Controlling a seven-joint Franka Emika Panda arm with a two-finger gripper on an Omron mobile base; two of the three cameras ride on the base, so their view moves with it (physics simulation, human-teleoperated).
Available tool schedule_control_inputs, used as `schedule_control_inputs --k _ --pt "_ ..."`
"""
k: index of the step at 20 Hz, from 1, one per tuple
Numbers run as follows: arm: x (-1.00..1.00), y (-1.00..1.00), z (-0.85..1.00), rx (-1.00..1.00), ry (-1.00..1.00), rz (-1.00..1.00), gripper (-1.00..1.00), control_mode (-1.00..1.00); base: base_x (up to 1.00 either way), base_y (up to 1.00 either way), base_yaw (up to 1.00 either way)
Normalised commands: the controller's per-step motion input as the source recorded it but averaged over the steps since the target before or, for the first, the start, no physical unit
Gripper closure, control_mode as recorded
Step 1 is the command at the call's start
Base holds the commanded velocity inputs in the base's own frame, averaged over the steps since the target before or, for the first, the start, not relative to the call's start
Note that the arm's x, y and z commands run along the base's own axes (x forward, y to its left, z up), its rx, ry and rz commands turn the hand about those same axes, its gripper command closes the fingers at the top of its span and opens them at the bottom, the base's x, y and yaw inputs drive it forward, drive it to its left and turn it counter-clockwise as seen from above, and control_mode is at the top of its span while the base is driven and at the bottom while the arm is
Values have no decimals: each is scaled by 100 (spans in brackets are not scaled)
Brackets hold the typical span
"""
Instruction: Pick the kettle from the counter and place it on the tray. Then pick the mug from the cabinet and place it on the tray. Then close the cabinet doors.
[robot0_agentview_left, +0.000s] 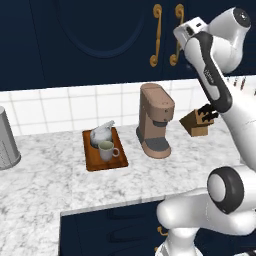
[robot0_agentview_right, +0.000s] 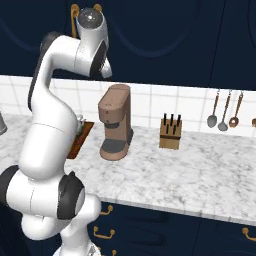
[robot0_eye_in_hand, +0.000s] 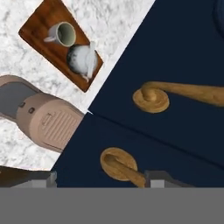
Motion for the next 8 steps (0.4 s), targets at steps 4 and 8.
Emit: schedule_control_inputs --k 4,8 --pt "32 -5 -32 -9 19 -3 -100 -100 0 0 0" --pt "15 -11 -37 -7 8 0 -100 -100 0 0 0"
